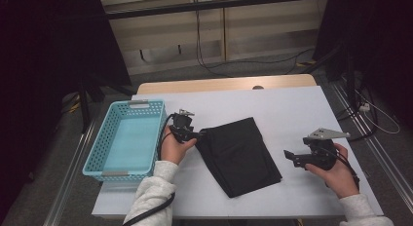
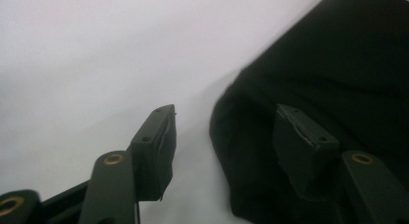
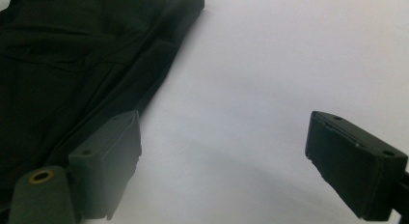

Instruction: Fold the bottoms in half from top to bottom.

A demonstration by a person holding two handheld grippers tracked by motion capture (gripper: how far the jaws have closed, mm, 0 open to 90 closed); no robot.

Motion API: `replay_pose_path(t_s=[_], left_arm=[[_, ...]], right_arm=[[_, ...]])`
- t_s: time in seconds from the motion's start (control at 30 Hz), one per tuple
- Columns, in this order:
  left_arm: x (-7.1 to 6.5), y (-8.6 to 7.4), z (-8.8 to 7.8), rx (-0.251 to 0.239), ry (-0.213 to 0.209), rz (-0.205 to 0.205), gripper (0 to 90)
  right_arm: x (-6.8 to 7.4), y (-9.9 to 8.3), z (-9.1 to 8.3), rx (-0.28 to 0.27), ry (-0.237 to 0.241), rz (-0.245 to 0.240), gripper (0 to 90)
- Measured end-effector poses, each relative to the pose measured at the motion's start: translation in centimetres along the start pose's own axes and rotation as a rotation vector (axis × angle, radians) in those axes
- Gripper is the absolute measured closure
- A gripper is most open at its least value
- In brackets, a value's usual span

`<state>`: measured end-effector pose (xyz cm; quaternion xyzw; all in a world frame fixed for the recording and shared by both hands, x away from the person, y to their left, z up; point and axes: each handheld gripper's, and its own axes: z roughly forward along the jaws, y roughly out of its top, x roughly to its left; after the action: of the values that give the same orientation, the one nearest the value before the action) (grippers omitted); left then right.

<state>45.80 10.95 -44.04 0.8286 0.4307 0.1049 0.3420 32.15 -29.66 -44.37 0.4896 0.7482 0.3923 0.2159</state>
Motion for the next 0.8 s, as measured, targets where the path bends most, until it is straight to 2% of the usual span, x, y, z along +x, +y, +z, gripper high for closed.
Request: replay_pose_path(t_s=[0.13, 0.2, 0.23, 0.33, 0.43, 0.5, 0.73, 0.8], left_arm=[[0.0, -1.2, 0.4, 0.022, -0.007, -0.032, 40.6], [-0.1, -1.5, 0.2, 0.01, -0.013, -0.037, 42.4], [-0.2, -1.5, 0.1, 0.017, -0.022, -0.044, 48.6], [-0.5, -1.5, -0.1, 0.046, -0.043, -0.066, 58.3], [-0.6, -1.6, -0.2, 0.06, -0.04, -0.091, 69.4], [-0.5, -1.6, -0.2, 0.072, -0.06, -0.121, 75.2], [-0.3, -1.1, -0.2, 0.103, -0.061, -0.14, 82.5], [-0.2, -0.9, -0.2, 0.094, -0.058, -0.146, 82.8]], right_arm=[[0.2, 0.1, 0.1, 0.003, 0.003, -0.006, 11.9], [0.3, 0.1, 0.1, 0.003, 0.007, -0.009, 11.9], [0.3, 0.1, 0.2, 0.004, 0.007, -0.01, 11.9], [0.3, 0.1, 0.2, 0.007, 0.006, -0.009, 12.0], [0.4, 0.1, 0.2, 0.006, 0.006, -0.01, 11.9], [0.4, 0.2, 0.2, 0.005, 0.005, -0.011, 11.9], [0.3, 0.1, 0.2, 0.007, 0.006, -0.009, 12.0], [0.3, 0.1, 0.2, 0.006, 0.006, -0.009, 12.0]])
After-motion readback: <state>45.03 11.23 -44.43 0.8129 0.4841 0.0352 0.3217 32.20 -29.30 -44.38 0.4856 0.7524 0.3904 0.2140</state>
